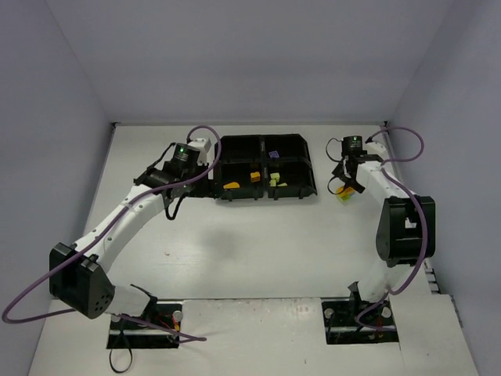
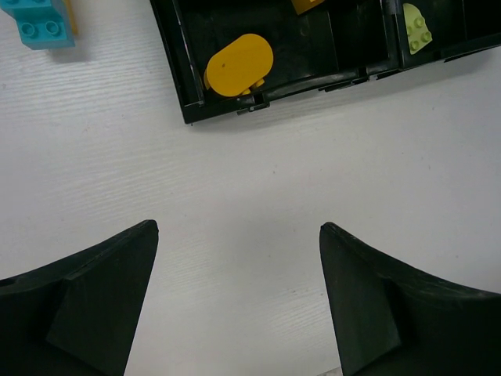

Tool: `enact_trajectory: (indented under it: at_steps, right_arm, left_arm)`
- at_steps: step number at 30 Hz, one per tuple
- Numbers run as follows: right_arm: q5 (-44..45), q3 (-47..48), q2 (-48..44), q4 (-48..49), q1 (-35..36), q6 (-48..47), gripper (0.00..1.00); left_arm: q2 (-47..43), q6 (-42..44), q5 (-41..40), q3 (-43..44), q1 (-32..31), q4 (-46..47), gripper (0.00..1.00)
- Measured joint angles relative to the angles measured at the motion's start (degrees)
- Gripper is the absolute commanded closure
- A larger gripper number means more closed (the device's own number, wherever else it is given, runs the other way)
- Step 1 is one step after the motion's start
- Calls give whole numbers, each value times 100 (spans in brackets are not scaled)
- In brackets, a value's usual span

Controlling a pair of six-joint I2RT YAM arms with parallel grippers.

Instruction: Sort the legos into containers by color

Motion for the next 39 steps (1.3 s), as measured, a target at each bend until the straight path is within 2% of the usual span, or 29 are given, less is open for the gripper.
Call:
enact_trajectory:
  at_steps: [12,21,23,24,26,29,35,39]
  right_arm:
    - [-122,15,579,-17,-79,442,46]
    - [-166,15,590,-28,-87,566,59]
    - [-175,15,592,-28,-90,579,67]
    - [-175,15,592,-28,-90,579,68]
    - [-184,17,595,-24,-109,599,78]
    - [-197,26,597,-26,-122,592,100]
    - [-389,39,564,-20,-122,435,100]
    - [-968,-22,144,164,-122,7,100]
  left_arm:
    - [-234,-46,46,-197,-2,-24,23]
    - [-280,-87,48,-197,-2,-24,23]
    - [-280,-92,50,-197,-2,-24,23]
    - [-280,-92,48,-197,-2,-24,23]
    - [-280,-92,50,-197,0,-24,23]
    - [-280,-92,50,-197,-2,-24,23]
    - [-269,-90,144,-197,-2,-17,23]
    - [-225,-87,354,-192,-2,35,23]
